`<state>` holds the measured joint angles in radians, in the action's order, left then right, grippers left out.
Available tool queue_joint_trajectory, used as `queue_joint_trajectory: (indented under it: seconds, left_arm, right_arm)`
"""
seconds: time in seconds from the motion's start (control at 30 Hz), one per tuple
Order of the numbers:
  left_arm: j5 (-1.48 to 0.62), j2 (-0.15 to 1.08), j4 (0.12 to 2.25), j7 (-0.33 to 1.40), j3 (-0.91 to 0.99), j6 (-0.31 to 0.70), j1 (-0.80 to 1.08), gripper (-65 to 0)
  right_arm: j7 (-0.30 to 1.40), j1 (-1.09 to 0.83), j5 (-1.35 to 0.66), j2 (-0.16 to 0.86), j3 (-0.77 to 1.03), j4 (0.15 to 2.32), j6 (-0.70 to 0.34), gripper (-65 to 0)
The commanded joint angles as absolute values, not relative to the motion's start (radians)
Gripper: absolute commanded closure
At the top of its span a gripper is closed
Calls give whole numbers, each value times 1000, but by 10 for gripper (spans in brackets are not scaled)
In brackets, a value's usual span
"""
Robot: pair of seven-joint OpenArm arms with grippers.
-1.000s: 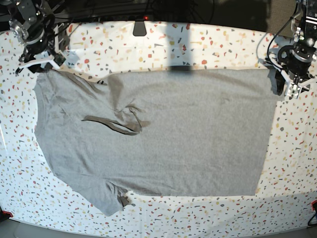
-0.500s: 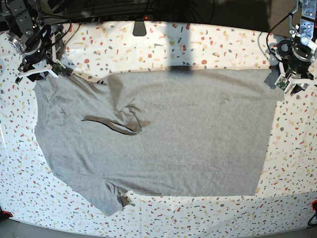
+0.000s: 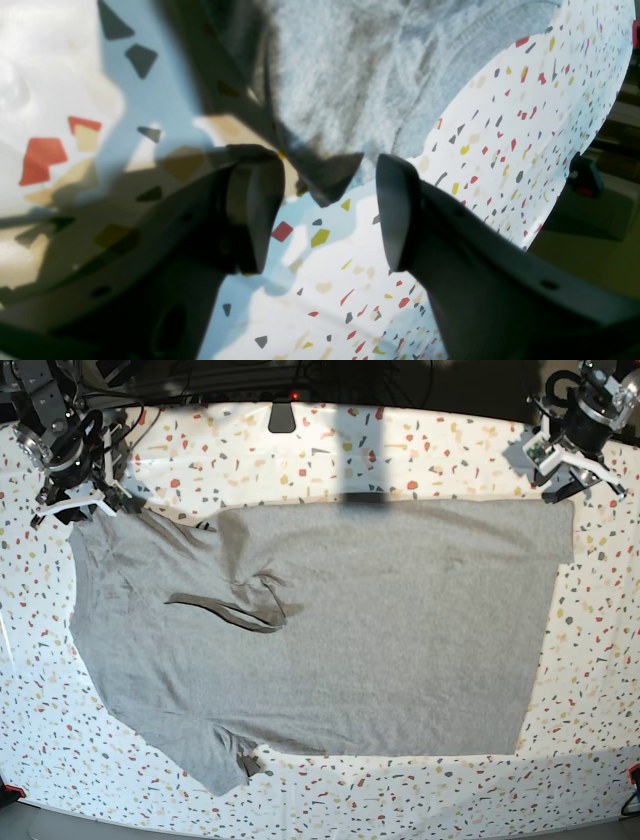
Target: Fold the T-shirt properly
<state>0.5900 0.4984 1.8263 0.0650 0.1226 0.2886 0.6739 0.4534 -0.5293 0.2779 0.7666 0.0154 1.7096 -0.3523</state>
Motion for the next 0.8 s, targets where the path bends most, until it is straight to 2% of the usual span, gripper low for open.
queue_joint_trajectory:
  seconds: [0.0,0.5,0.77]
  left_arm:
    - [599,513,1830,52,130,266,661,-222]
    - [680,513,1683,67,51,266,564,-221]
    - [681,513,1515,96,51,266,464,-208]
  right_arm:
    - [466,-527,277,784,26,1720,-344,-334]
    - [521,-526,277,784,26,1720,-341,-334]
    - [528,-526,278,784,26,1720,-337,-334]
